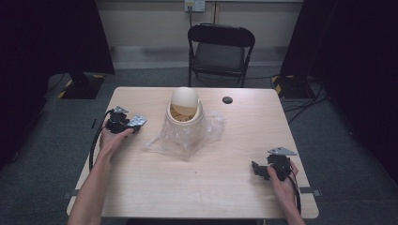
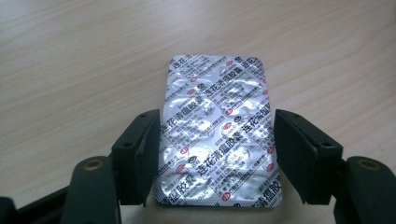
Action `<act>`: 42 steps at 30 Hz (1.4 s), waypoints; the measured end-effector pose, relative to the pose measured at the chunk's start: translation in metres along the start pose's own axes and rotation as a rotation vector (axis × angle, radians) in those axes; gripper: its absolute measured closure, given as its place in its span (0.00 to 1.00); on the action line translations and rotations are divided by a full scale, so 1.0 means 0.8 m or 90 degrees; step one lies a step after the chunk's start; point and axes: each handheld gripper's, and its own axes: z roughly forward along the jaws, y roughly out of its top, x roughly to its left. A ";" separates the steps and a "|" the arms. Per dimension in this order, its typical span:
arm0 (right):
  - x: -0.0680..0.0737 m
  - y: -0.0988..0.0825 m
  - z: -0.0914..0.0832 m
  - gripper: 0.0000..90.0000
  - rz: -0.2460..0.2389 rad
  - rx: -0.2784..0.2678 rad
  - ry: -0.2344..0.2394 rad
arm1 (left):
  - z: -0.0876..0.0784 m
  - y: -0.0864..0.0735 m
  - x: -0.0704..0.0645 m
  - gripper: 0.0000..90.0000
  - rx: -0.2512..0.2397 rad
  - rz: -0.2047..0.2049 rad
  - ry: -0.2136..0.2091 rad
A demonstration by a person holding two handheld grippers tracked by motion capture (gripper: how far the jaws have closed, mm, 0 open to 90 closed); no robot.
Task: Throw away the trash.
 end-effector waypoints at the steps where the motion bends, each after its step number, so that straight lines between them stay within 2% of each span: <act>1: 0.000 0.000 0.000 0.10 0.000 0.000 0.000 | -0.002 0.000 -0.004 0.38 0.009 0.005 -0.010; 4: 0.000 0.000 0.000 0.10 -0.001 0.000 0.001 | -0.007 0.000 -0.006 0.38 0.023 0.005 -0.017; 7: 0.000 0.000 -0.001 0.11 -0.004 -0.001 0.003 | -0.018 -0.008 -0.009 0.38 0.002 -0.012 -0.019; 10: 0.000 0.000 -0.001 0.11 -0.003 -0.001 0.003 | -0.026 -0.011 -0.008 0.38 0.004 -0.023 -0.032; 11: 0.000 0.000 -0.001 0.11 -0.003 -0.001 0.003 | -0.031 -0.013 -0.010 0.38 -0.015 -0.029 -0.029; 13: 0.000 0.000 -0.001 0.11 -0.004 -0.001 0.003 | -0.037 -0.017 -0.013 0.38 -0.026 -0.037 -0.032; 22: 0.000 0.000 -0.001 0.10 -0.004 -0.001 0.004 | -0.058 -0.018 -0.032 0.38 -0.057 -0.037 -0.054; 23: 0.000 0.000 -0.001 0.10 -0.004 -0.001 0.004 | -0.065 -0.017 -0.039 0.38 -0.066 -0.034 -0.063; 24: 0.000 0.000 -0.001 0.10 -0.004 -0.001 0.004 | -0.065 -0.017 -0.039 0.38 -0.066 -0.034 -0.063; 25: 0.000 0.000 -0.001 0.10 -0.004 -0.001 0.004 | -0.072 -0.017 -0.047 0.38 -0.074 -0.024 -0.066; 29: 0.000 0.000 -0.001 0.10 -0.004 -0.001 0.004 | -0.081 -0.016 -0.059 0.38 -0.084 -0.011 -0.074; 34: 0.000 0.000 -0.001 0.10 -0.004 -0.001 0.004 | -0.094 -0.013 -0.065 0.38 -0.110 -0.017 -0.089; 42: 0.000 0.000 -0.001 0.10 -0.004 -0.001 0.004 | -0.115 0.000 -0.086 0.38 -0.136 0.002 -0.107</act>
